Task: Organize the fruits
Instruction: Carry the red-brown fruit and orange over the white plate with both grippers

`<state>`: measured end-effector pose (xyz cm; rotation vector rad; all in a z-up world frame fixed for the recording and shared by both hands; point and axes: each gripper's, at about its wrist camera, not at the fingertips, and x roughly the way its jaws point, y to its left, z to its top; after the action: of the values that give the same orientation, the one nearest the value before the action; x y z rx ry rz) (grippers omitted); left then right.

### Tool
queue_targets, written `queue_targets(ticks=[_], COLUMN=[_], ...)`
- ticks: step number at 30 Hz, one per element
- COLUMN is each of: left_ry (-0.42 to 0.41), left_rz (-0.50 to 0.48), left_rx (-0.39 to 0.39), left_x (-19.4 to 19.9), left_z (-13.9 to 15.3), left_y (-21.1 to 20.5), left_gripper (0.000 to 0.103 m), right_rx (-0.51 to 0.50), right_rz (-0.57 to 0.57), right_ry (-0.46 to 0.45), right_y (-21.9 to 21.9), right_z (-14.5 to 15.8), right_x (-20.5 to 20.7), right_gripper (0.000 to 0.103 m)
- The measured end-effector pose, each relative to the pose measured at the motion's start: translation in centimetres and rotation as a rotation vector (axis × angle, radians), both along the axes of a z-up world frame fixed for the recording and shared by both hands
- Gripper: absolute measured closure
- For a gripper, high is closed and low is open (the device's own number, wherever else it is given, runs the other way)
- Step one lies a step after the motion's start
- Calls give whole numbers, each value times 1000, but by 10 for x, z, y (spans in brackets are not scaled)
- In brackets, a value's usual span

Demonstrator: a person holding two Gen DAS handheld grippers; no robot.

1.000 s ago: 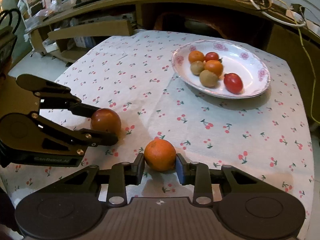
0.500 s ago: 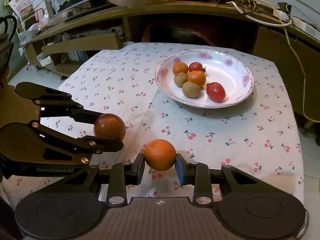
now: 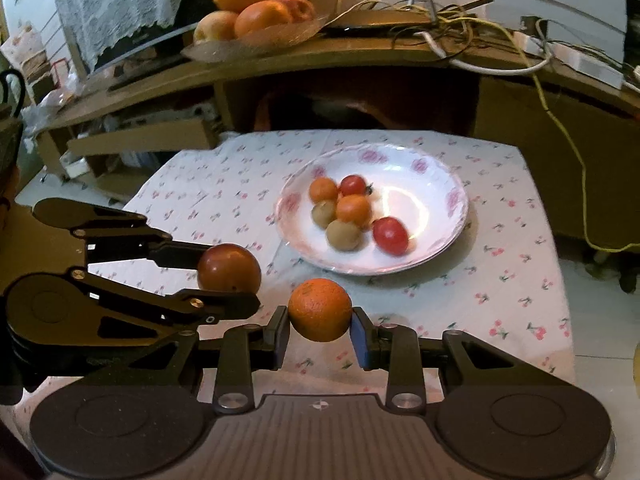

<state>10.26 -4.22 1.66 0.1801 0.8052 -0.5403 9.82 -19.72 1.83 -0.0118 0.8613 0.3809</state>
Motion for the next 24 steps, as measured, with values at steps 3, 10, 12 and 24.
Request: queue_targets(ticks=[3, 10, 12, 24], left_ry=[-8, -60, -70, -66], left_rz=[5, 36, 45, 76], left_rx=[-12, -24, -20, -10], left_x=[8, 36, 46, 99], left_z=[4, 15, 16, 2], left_y=[-4, -15, -17, -26], left_gripper=[57, 57, 57, 57], right_rx=[9, 47, 51, 55], right_rz=[-12, -72, -84, -117], right_ry=[-8, -49, -51, -56], right_y=[-3, -15, -17, -26], right_z=[5, 14, 13, 0], right_x=[6, 31, 40, 91], right_gripper=[70, 69, 69, 69])
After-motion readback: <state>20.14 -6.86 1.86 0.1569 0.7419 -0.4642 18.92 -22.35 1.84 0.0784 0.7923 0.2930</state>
